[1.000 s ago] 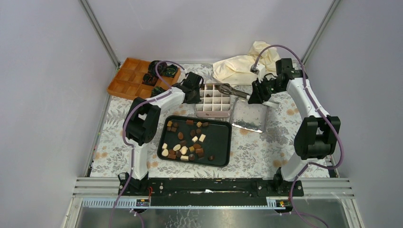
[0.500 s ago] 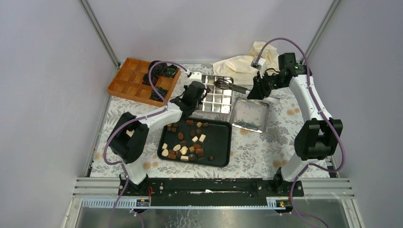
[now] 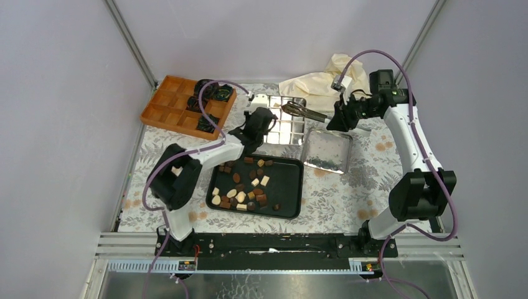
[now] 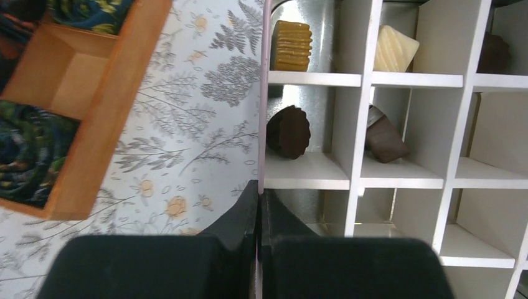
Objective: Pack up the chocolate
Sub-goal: Adjust the packing box at the center of the board, then place the fake chocolate in the packing box, then pick up the fake chocolate from the plate.
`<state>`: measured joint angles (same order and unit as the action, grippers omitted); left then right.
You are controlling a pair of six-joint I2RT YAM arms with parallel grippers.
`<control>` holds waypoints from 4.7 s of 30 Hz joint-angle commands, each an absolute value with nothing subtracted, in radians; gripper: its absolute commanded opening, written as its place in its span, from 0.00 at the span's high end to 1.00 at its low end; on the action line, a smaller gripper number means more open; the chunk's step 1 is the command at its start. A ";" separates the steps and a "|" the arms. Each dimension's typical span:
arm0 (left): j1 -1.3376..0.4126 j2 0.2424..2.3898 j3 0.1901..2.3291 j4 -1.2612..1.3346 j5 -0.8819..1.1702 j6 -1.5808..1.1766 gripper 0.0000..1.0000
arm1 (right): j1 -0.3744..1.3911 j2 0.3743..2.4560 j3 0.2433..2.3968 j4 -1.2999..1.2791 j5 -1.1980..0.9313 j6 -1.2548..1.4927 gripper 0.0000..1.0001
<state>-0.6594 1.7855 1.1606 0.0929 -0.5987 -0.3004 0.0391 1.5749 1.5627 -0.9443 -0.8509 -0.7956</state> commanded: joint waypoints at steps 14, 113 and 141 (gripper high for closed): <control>-0.559 2.005 1.383 -0.152 -0.382 -0.520 1.00 | 0.104 1.751 1.596 -0.868 -0.723 -0.699 0.98; -0.339 0.431 0.249 0.034 0.325 -1.136 0.06 | 0.374 1.193 0.836 -0.900 -0.606 -1.296 0.51; -0.338 0.456 0.187 0.120 0.319 -1.192 0.07 | 0.487 1.221 0.799 -0.828 -0.595 -1.264 0.66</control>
